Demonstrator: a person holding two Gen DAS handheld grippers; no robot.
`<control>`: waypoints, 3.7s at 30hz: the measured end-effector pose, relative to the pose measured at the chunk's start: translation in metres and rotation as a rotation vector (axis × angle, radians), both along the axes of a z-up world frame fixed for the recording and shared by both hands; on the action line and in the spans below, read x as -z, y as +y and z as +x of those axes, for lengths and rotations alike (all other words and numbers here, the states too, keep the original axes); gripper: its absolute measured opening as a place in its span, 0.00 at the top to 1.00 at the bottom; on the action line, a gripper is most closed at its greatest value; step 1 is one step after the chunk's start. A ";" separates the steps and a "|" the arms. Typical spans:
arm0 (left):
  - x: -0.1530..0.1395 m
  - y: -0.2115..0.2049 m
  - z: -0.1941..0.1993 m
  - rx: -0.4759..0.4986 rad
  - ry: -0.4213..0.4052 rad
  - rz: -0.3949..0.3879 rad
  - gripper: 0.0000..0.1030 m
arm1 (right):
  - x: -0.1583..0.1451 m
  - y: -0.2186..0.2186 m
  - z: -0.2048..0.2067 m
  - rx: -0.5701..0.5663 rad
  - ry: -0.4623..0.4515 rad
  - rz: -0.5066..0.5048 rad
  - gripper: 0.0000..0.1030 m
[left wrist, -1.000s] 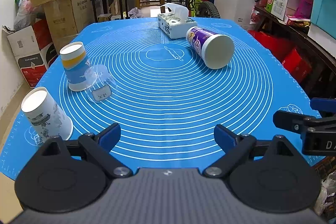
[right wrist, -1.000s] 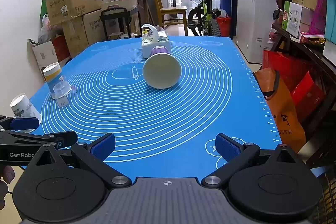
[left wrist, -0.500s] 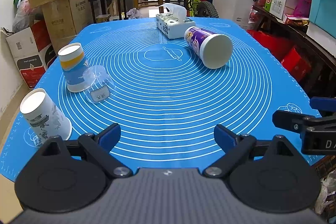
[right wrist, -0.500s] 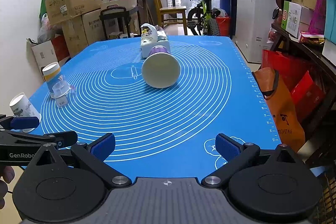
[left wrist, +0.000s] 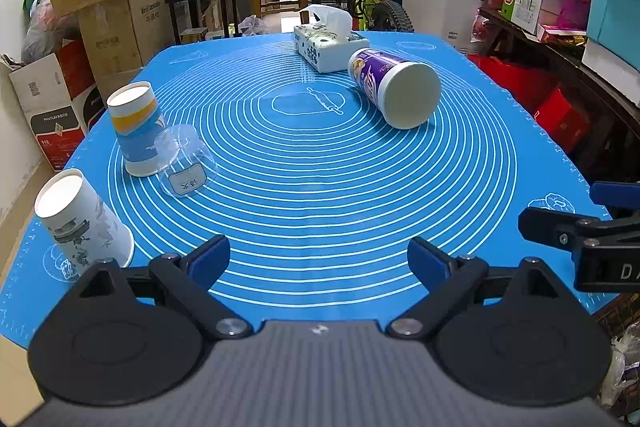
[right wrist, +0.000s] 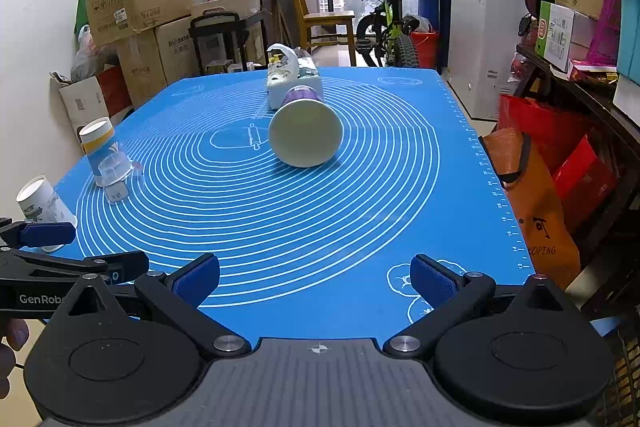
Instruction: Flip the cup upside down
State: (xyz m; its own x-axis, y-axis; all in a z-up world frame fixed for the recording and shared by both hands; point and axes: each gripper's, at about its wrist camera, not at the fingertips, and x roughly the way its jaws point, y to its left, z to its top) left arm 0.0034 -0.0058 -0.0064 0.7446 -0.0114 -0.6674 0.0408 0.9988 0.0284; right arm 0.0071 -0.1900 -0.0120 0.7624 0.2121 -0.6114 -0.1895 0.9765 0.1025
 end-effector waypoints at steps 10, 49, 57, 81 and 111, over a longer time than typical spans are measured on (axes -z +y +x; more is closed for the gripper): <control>0.002 -0.001 0.001 -0.001 0.004 0.004 0.08 | 0.001 -0.002 0.000 -0.001 0.003 0.000 0.02; -0.003 -0.015 0.051 0.006 -0.031 0.016 0.08 | -0.013 -0.030 0.046 0.056 -0.066 0.015 0.02; -0.009 -0.030 0.111 -0.001 -0.047 -0.066 0.08 | -0.018 -0.059 0.104 0.153 -0.100 0.031 0.02; 0.013 -0.079 0.234 -0.096 0.071 -0.242 0.10 | 0.013 -0.093 0.159 0.243 -0.052 0.077 0.02; -0.006 -0.010 0.126 0.022 0.151 -0.145 0.28 | -0.004 -0.044 0.114 0.140 -0.041 0.113 0.02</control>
